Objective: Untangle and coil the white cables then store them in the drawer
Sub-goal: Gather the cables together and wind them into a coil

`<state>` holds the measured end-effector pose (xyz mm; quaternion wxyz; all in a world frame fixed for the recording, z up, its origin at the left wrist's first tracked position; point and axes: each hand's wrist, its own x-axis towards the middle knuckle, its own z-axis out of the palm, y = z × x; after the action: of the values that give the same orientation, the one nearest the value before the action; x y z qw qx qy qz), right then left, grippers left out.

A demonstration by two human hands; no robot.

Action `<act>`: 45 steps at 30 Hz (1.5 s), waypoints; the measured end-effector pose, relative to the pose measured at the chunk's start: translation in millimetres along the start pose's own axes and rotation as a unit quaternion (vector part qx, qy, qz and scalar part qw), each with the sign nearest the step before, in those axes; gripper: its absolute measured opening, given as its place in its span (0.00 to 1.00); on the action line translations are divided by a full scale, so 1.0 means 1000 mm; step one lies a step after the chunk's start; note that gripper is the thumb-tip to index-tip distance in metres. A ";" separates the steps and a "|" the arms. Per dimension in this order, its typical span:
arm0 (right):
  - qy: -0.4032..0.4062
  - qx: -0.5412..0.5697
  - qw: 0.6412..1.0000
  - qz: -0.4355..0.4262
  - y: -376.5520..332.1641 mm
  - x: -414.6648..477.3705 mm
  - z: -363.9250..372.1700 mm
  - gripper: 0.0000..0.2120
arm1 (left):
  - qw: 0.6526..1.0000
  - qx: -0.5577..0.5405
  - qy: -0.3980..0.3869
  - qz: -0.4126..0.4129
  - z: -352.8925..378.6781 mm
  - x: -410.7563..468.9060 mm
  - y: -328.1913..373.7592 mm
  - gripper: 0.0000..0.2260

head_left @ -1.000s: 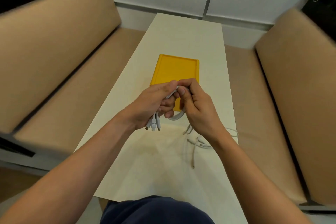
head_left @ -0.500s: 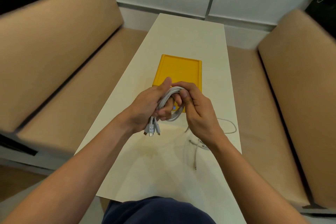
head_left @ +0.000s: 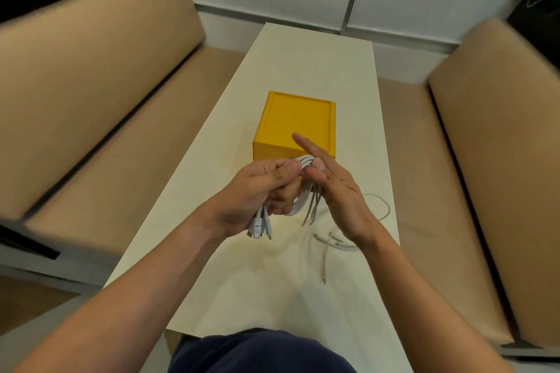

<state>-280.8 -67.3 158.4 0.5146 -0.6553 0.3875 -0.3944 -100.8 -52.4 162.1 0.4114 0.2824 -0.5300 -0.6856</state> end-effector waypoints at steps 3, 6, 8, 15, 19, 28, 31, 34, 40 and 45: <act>0.082 0.015 0.996 -0.032 0.010 -0.005 0.016 0.19 | 1.000 -0.001 0.022 0.015 0.008 -0.001 0.000 0.20; 0.115 -0.063 0.991 -0.031 0.026 -0.010 0.029 0.21 | 0.997 -0.037 0.044 0.056 0.010 0.000 0.009 0.21; 0.098 -0.134 0.986 -0.009 0.032 -0.013 0.032 0.18 | 0.995 -0.051 0.053 0.070 0.007 0.001 0.015 0.19; -0.089 -0.284 0.953 0.047 0.009 -0.015 0.038 0.19 | 0.982 -0.021 0.165 0.085 0.001 0.010 0.008 0.19; -0.015 -0.166 0.982 0.092 0.005 -0.017 0.041 0.21 | 0.973 -0.009 0.200 0.116 -0.007 0.012 0.016 0.18; -0.041 -0.306 0.950 0.044 -0.004 -0.025 0.041 0.08 | 0.958 0.061 0.255 0.114 -0.011 0.014 0.022 0.18; -0.106 -0.388 0.914 0.056 -0.016 -0.028 0.038 0.06 | 0.957 0.105 0.253 0.096 -0.004 0.017 0.021 0.18; -0.124 -0.431 0.891 0.068 -0.026 -0.028 0.037 0.09 | 0.955 0.131 0.253 0.083 -0.001 0.021 0.023 0.17; -0.122 -0.513 0.849 0.041 -0.047 -0.030 0.039 0.06 | 0.943 0.231 0.231 0.069 0.005 0.021 0.019 0.17; -0.152 -0.513 0.844 0.036 -0.065 -0.027 0.022 0.11 | 0.902 0.373 0.205 0.069 0.005 0.018 0.012 0.14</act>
<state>-264.3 -23.1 215.8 0.1710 -0.8632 0.4748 -0.0162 -110.7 -66.7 175.4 0.4215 0.5122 -0.6692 -0.3349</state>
